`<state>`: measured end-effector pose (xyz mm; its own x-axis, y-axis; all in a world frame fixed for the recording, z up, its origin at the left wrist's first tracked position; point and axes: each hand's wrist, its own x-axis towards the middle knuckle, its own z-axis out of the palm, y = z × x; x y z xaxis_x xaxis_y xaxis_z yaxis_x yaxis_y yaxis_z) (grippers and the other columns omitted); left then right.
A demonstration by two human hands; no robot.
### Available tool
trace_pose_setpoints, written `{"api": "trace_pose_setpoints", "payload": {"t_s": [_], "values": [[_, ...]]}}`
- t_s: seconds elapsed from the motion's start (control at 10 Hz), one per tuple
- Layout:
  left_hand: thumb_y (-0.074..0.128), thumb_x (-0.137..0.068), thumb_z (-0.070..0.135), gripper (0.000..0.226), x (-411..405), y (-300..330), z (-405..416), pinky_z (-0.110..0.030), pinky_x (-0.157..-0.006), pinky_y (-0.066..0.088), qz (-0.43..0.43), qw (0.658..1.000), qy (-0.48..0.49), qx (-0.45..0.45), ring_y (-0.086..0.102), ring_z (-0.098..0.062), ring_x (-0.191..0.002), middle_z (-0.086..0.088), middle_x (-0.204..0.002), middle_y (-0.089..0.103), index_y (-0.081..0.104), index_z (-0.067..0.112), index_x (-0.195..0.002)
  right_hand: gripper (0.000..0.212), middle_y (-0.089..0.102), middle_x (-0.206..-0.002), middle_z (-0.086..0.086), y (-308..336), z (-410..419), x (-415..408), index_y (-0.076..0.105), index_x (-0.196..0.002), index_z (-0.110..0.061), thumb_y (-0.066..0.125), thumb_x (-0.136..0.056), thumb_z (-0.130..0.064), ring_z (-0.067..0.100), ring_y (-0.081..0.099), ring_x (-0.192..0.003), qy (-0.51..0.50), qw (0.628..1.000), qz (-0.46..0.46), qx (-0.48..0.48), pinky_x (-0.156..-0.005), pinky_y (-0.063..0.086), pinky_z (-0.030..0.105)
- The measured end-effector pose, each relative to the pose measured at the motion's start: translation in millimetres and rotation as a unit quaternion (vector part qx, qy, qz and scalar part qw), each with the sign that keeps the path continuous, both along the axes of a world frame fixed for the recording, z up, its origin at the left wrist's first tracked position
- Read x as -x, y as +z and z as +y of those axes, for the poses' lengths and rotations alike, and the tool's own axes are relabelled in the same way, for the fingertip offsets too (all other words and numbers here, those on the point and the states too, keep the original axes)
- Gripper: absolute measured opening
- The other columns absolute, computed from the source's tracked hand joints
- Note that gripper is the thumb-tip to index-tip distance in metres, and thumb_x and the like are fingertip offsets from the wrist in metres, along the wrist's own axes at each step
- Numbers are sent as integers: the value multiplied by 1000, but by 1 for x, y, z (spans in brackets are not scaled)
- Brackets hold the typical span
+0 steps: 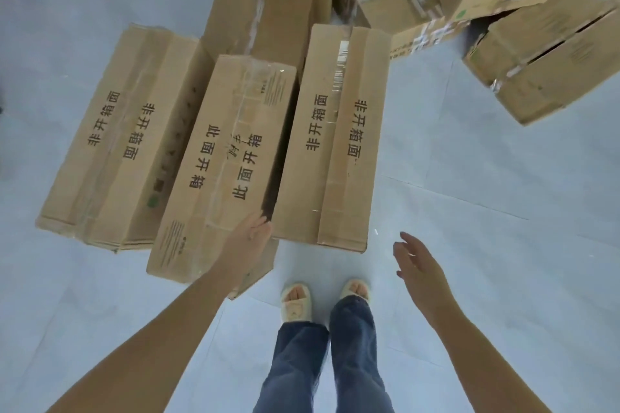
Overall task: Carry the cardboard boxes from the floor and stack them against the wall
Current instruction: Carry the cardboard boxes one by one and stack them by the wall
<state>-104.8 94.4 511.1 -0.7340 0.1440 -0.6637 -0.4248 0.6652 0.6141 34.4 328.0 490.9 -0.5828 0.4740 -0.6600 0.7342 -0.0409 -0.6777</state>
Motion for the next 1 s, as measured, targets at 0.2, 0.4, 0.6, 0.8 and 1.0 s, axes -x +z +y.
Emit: {"api": "trace_pose_setpoints", "payload": {"t_s": [0.2, 0.4, 0.6, 0.8, 1.0], "values": [[44, -100, 29, 44, 13, -135, 23, -5, -71, 36, -60, 996, 67, -8, 53, -9, -104, 22, -104, 51, 37, 18, -142, 61, 35, -150, -4, -136, -11, 41, 23, -150, -24, 50, -96, -35, 14, 40, -135, 5, 995, -34, 90, -105, 35, 24], [51, -96, 22, 32, 18, -178, 17, -12, -59, 52, -160, 950, 236, -128, 70, -5, -78, 4, -96, 70, 51, 15, -126, 54, 55, -127, -17, -184, -24, 45, 29, -138, -43, 56, -92, -34, -2, 57, -109, 6, 992, 33, 119, -88, 51, 22], [63, -74, 38, 60, 14, -180, 28, -30, -97, 46, -168, 937, 244, -186, 62, -14, -111, 3, -117, 68, 52, 22, -131, 56, 61, -125, -12, -174, -14, 47, 38, -141, -32, 60, -89, -31, 8, 59, -115, -83, 982, 65, 155, -101, 47, 34], [75, -63, 51, 77, 26, -113, 51, -50, -105, 40, -149, 930, 244, -229, 55, -17, -121, 9, -127, 62, 50, 35, -133, 27, 66, -91, -35, -85, 29, 83, 49, -115, -48, 52, -95, -30, -10, 63, -86, -72, 986, 93, 120, -79, 54, 27], [55, -94, 26, 34, 21, -17, 69, -44, -94, 48, -110, 943, 213, -230, 62, -9, -105, 16, -108, 69, 54, 38, -126, 32, 72, -95, -12, 4, 32, 76, 55, -128, -29, 53, -95, -32, 10, 67, -80, -107, 984, 66, 124, -83, 53, 52]]}}
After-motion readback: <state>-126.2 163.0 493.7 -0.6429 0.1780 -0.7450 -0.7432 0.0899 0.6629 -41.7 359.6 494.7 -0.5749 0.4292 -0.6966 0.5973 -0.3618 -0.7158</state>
